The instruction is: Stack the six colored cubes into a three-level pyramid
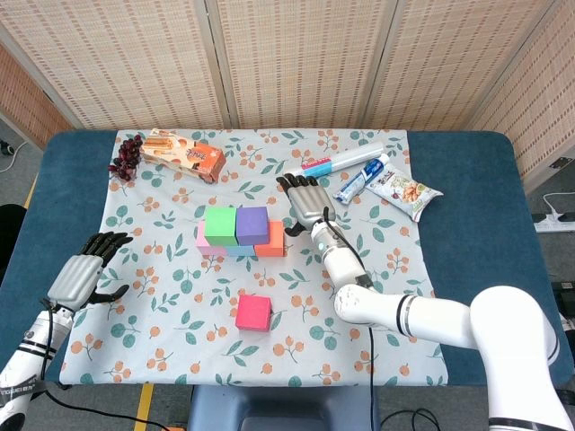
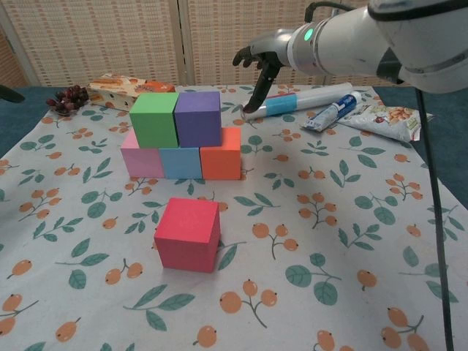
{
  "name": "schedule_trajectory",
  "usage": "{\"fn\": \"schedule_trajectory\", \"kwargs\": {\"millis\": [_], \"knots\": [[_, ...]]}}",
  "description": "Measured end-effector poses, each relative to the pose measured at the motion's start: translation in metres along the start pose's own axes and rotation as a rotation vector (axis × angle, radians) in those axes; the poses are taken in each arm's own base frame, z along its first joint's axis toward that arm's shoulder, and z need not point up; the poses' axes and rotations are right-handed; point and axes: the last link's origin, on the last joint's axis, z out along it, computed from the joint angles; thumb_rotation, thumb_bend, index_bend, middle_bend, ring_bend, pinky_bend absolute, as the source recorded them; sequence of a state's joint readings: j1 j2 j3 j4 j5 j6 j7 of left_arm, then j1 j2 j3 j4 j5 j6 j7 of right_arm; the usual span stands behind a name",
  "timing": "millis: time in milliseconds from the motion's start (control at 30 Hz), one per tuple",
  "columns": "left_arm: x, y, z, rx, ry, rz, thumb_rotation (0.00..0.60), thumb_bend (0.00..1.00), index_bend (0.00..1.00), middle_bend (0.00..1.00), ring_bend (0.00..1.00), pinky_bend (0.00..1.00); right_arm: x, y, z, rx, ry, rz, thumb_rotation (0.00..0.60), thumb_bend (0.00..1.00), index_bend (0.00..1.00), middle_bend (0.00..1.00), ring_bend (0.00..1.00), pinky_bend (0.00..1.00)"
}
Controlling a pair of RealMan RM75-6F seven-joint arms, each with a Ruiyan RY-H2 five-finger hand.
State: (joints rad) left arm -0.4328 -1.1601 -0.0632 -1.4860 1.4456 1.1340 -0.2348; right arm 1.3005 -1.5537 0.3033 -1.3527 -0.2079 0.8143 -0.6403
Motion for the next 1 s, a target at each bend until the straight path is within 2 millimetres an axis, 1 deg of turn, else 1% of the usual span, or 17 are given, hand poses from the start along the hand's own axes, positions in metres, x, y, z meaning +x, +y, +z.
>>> {"fn": "schedule_trajectory", "kwargs": {"millis": [100,333,567,1000], "knots": [[0.0,-0.001,0.0,0.007,-0.002,-0.001,0.6,0.29,0.12,0.08,0.0,0.04,-0.003,-0.003,0.004,0.009,0.0,0.002,0.6,0.13,0.0,0.0,0.0,0.0],[-0.002,-0.005,0.002,0.019,-0.011,-0.004,0.6,0.29,0.12,0.08,0.0,0.04,-0.017,-0.011,0.022,0.026,0.013,-0.001,0.6,0.13,0.0,0.0,0.0,0.0],[-0.003,-0.007,0.003,0.018,-0.011,-0.01,0.6,0.29,0.12,0.08,0.0,0.04,-0.022,-0.02,0.024,0.048,0.014,0.01,0.6,0.13,0.0,0.0,0.0,0.0],[-0.004,-0.01,0.004,0.018,-0.013,-0.017,0.6,0.29,0.12,0.08,0.0,0.04,-0.023,-0.026,0.023,0.064,0.016,0.026,0.6,0.13,0.0,0.0,0.0,0.0]]}}
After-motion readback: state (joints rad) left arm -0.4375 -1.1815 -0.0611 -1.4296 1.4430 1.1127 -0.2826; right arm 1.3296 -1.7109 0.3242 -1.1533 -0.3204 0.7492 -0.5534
